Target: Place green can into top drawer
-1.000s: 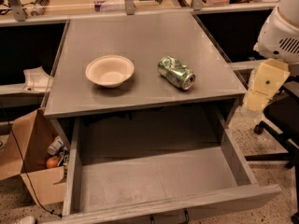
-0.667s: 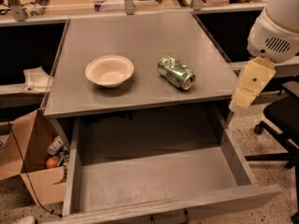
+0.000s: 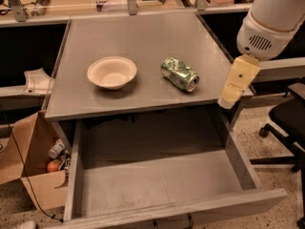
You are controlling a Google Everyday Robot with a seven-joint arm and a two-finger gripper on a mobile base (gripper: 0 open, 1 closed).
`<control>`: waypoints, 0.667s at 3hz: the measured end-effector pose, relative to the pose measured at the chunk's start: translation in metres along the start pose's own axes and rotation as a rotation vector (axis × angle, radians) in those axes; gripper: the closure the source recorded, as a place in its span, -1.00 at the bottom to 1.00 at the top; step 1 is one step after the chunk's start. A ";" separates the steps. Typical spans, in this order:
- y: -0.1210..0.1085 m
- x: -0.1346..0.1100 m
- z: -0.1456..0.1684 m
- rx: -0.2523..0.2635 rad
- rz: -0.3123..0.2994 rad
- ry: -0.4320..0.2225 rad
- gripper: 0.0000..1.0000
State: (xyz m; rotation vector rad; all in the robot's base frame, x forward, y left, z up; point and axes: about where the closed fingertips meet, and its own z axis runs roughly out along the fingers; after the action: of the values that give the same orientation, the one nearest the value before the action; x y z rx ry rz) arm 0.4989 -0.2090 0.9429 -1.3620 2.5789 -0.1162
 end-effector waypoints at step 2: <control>0.001 -0.017 0.008 0.000 0.024 -0.024 -1.00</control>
Offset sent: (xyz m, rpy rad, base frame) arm 0.0156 0.0266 -0.0095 0.0442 -0.0087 -0.0338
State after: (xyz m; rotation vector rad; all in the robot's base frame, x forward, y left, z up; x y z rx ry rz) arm 0.5094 -0.1938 0.9379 -1.3244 2.5744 -0.0955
